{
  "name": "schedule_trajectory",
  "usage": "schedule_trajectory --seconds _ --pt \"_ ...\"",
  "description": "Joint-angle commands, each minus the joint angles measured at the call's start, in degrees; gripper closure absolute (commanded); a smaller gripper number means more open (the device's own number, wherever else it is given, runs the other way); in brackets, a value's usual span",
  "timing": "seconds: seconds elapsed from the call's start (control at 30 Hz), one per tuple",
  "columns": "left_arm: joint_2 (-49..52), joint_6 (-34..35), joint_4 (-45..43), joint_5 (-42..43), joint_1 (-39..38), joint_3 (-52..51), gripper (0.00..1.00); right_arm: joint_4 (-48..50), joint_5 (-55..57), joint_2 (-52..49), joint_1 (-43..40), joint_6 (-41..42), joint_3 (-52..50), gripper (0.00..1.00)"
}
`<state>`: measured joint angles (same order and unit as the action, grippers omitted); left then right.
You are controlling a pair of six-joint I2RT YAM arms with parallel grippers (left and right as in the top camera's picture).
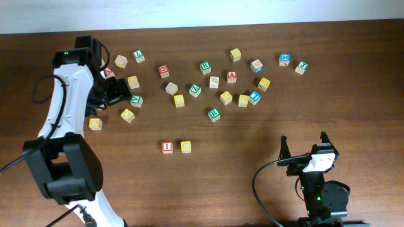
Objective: Spell out ICRA
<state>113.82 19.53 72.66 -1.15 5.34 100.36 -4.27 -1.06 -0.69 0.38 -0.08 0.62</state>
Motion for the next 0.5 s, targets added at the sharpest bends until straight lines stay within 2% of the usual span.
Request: schedule_trajectory --seconds 0.0,0.03,0.17,0.27,0.33,0.4,0.47 --pt "0.5 0.8 -0.2 -1.2 0.8 -0.1 0.01 0.1 0.3 0.4 -0.4 0.0 -0.3 0.02" --pt "0.5 0.8 -0.2 -1.2 0.8 -0.1 0.01 2.2 -4.2 0.4 -0.4 3.0 -0.3 0.02" --pt "0.5 0.8 -0.2 -1.2 0.8 -0.1 0.01 8.8 -37.2 0.4 -0.4 21.9 -0.3 0.02" --pt "0.5 0.8 -0.2 -1.2 0.8 -0.1 0.01 16.8 -40.5 0.4 -0.4 28.0 -0.3 0.02" --pt "0.5 0.8 -0.2 -1.2 0.8 -0.1 0.01 30.2 -40.3 0.4 -0.4 33.6 -0.3 0.02" --pt "0.5 0.8 -0.2 -1.2 0.8 -0.1 0.01 44.3 -36.7 0.4 -0.4 35.2 0.3 0.02" --pt "0.5 0.8 -0.2 -1.2 0.8 -0.1 0.01 45.9 -30.7 0.2 -0.4 35.3 3.6 0.02"
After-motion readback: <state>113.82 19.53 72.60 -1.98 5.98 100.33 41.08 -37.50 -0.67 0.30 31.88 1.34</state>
